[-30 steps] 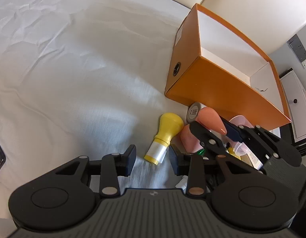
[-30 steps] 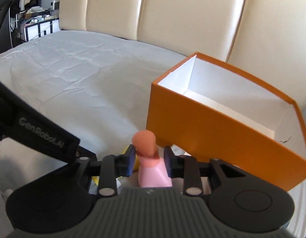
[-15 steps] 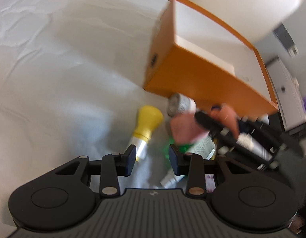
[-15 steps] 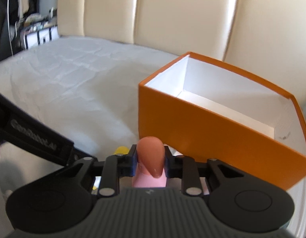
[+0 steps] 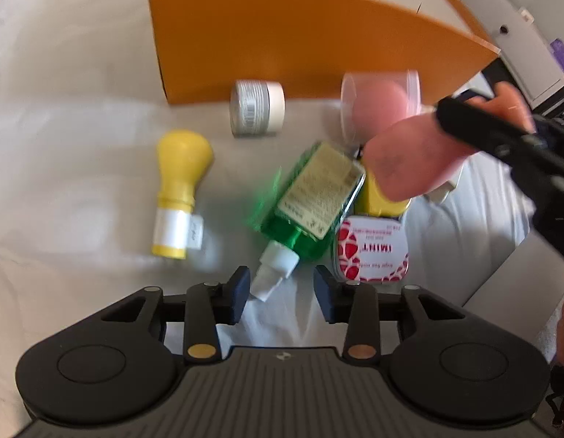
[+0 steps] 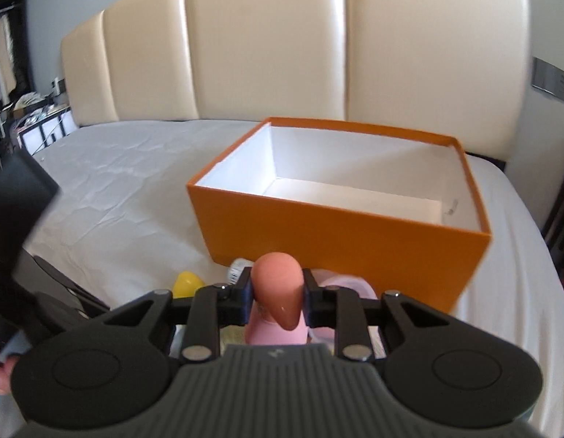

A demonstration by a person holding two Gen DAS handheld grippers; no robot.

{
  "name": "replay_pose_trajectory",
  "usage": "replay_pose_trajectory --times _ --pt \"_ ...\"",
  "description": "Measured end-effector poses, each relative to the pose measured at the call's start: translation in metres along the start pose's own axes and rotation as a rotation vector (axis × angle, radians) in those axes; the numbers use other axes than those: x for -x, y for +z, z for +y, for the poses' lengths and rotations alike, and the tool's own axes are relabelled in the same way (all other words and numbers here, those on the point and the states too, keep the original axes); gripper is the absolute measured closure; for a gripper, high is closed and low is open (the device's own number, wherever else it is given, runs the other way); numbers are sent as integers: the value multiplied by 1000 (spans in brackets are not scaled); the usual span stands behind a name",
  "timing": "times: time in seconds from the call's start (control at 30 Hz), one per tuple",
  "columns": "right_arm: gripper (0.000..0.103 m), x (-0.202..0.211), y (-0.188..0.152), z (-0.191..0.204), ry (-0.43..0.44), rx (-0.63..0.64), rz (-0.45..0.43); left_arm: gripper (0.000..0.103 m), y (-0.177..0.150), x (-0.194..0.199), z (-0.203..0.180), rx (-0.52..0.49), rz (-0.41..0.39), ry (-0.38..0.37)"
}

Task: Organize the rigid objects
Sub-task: 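Grasp the green spray bottle with the left tool while the right tool holds the pink bottle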

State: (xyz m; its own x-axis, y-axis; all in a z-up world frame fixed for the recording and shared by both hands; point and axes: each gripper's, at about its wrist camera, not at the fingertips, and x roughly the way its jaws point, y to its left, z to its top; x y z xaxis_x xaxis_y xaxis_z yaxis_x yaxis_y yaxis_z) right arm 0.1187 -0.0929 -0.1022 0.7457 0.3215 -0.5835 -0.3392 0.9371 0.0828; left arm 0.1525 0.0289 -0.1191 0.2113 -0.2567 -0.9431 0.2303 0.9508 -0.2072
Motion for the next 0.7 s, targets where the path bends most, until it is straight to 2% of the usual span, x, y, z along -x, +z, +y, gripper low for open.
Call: replay_pose_trajectory --times 0.17,0.27,0.3,0.37,0.5,0.57,0.7 --pt "78 -1 -10 -15 -4 -44 15 55 3 -19 -4 21 59 67" --pt "78 -5 -13 -21 -1 -70 33 55 6 -26 -12 -11 64 116" --pt "78 -5 -15 -23 1 -77 40 57 6 -28 -16 -31 59 131" --pt "78 -8 -16 -26 7 -93 56 69 5 -27 -21 -56 47 145" --pt "78 -7 -20 -30 15 -111 62 74 -1 -15 -26 -64 -10 137" --pt "78 -7 -20 -30 18 -113 58 78 -5 -1 -27 -67 -69 103" --pt "78 -6 -19 -32 31 -136 51 79 -9 31 -29 -83 -182 83"
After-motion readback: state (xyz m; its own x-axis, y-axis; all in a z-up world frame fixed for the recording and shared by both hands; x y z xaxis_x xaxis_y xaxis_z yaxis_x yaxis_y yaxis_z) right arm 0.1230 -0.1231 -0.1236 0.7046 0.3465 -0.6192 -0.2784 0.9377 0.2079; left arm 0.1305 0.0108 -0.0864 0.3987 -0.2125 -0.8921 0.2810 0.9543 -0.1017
